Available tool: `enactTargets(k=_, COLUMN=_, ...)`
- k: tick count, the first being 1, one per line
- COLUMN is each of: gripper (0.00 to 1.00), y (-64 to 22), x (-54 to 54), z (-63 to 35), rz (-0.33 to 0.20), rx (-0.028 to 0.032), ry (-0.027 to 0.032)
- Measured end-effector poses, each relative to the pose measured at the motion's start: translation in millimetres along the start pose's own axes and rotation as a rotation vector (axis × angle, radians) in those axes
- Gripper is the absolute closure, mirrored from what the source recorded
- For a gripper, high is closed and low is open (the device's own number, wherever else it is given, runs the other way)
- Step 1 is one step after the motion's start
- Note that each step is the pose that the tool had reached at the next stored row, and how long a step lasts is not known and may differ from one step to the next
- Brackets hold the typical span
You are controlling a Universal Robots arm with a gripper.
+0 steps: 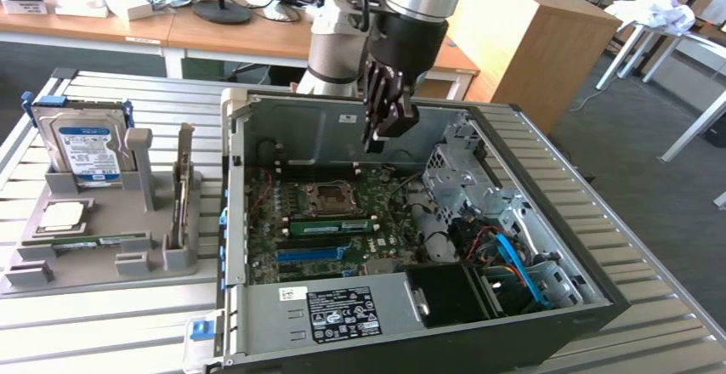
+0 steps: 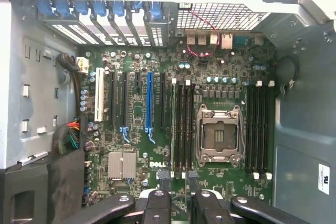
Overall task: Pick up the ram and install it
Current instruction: 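Insert the ram into the slot, then press down the ram until it locks into place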
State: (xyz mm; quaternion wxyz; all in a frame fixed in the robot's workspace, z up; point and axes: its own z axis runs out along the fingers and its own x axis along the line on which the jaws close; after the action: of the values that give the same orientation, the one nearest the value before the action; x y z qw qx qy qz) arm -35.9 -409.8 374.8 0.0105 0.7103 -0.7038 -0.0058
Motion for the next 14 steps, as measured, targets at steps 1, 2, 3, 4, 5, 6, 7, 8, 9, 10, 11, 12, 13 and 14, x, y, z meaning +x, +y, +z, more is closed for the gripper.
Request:
enactTargets(k=1, gripper=0.75, y=0.0, x=0.0, z=0.0, rz=0.0, rx=0.0, ry=0.0)
enactTargets(k=2, gripper=0.75, y=0.0, x=0.0, z=0.0, rz=0.0, rx=0.0, ry=0.0)
enactTargets(k=3, gripper=0.75, y=0.0, x=0.0, z=-0.1, rz=0.0, rx=-0.0001, ry=0.0001)
enactTargets(k=4, gripper=0.75, y=0.0, x=0.0, z=-0.1, rz=0.0, rx=-0.0001, ry=0.0001)
enactTargets(k=5, gripper=0.75, y=0.0, x=0.0, z=-0.1, rz=0.0, rx=-0.0001, ry=0.0001)
enactTargets(k=6, gripper=0.75, y=0.0, x=0.0, z=-0.1, rz=0.0, rx=-0.0001, ry=0.0001)
enactTargets(k=7, gripper=0.75, y=0.0, x=0.0, z=-0.1, rz=0.0, rx=-0.0001, ry=0.0002)
enactTargets(k=8, gripper=0.75, y=0.0, x=0.0, z=-0.1, rz=0.0, rx=-0.0001, ry=0.0001)
enactTargets(k=9, gripper=0.75, y=0.0, x=0.0, z=-0.1, rz=0.0, rx=-0.0001, ry=0.0002)
enactTargets(k=10, gripper=0.75, y=0.0, x=0.0, z=-0.1, rz=0.0, rx=-0.0001, ry=0.0001)
enactTargets(k=11, gripper=0.75, y=0.0, x=0.0, z=-0.1, rz=0.0, rx=-0.0001, ry=0.0002)
enactTargets(k=12, gripper=0.75, y=0.0, x=0.0, z=-0.1, rz=0.0, rx=-0.0001, ry=0.0001)
enactTargets(k=13, gripper=0.75, y=0.0, x=0.0, z=-0.1, rz=0.0, rx=-0.0001, ry=0.0001)
enactTargets(k=14, gripper=0.75, y=0.0, x=0.0, z=-0.1, rz=0.0, rx=-0.0001, ry=0.0001)
